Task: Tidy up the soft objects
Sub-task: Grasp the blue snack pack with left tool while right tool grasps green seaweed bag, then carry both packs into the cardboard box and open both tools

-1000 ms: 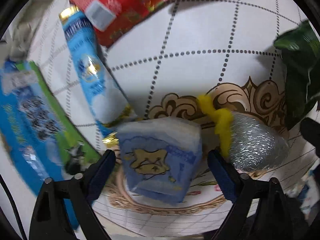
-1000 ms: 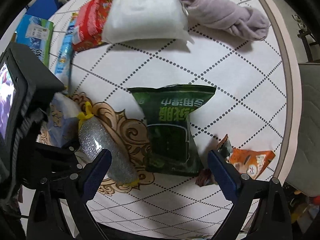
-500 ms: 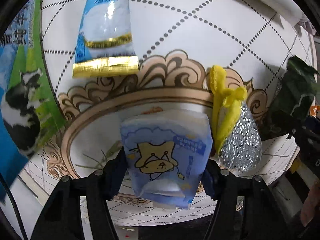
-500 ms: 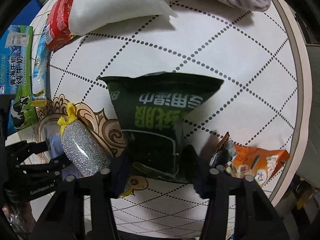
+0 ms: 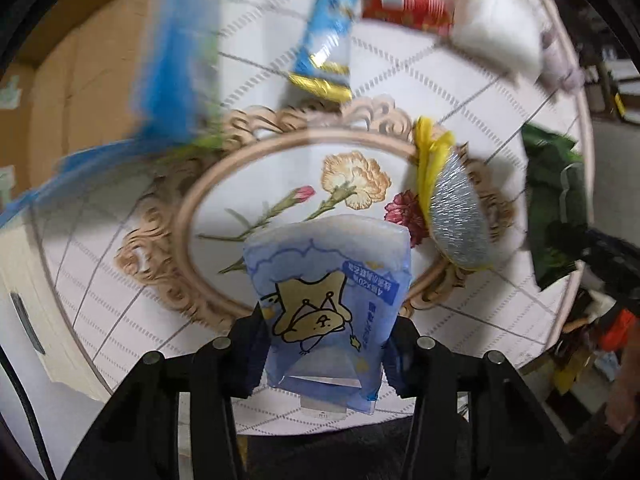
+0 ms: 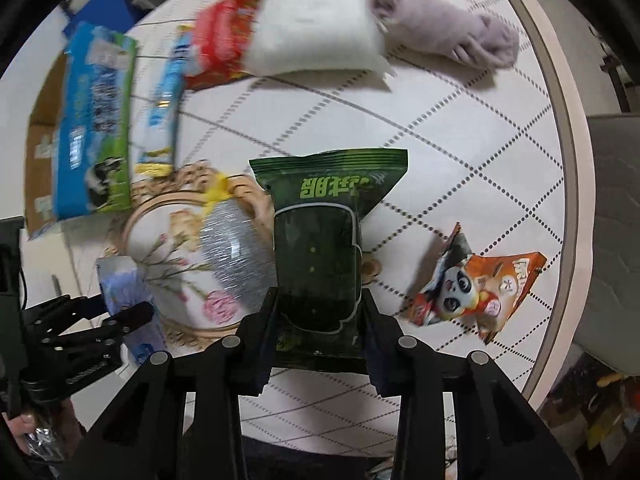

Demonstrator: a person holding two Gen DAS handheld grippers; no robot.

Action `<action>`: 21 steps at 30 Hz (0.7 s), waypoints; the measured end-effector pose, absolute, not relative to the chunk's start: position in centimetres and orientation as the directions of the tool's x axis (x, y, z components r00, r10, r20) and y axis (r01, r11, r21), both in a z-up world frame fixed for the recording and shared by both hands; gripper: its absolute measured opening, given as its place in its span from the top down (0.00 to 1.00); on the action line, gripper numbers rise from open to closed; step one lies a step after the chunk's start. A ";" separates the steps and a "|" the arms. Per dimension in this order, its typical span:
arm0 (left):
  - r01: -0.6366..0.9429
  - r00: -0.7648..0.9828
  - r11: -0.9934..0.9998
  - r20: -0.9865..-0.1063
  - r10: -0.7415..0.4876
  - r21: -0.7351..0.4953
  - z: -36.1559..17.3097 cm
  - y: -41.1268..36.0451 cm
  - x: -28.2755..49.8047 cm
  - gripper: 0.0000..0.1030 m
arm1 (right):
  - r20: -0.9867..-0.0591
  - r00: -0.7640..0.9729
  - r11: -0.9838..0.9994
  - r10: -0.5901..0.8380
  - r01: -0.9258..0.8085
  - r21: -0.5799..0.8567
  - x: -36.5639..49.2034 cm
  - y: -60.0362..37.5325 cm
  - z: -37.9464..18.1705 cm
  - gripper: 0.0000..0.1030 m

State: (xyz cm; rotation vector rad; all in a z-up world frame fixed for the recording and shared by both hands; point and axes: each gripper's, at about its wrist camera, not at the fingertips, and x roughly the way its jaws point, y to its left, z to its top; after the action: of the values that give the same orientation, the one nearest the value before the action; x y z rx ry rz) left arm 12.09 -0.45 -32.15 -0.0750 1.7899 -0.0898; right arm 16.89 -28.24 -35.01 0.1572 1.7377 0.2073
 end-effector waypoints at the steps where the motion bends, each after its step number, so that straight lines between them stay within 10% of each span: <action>1: -0.012 -0.207 0.994 -0.972 -0.111 -0.111 -30.8 -0.3 12.6 0.57 | -0.958 -0.171 0.971 0.232 -0.017 0.239 16.8 -27.8 -34.1 0.62; 12: -0.062 -0.030 0.987 -0.988 -0.151 -0.149 -19.4 9.0 24.3 0.57 | -0.912 -0.013 0.897 0.410 -0.177 0.405 20.7 -15.4 -21.3 0.63; 21: -0.135 -0.092 0.987 -0.991 -0.102 -0.089 -26.9 21.0 35.6 0.57 | -0.917 -0.004 0.899 0.398 -0.197 0.391 30.0 2.0 -25.4 0.63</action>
State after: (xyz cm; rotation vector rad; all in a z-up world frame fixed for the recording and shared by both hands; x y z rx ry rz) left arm 35.61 20.98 -26.95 -0.1809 1.6657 0.0273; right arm 29.96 2.01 -25.45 0.1651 1.5047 0.4718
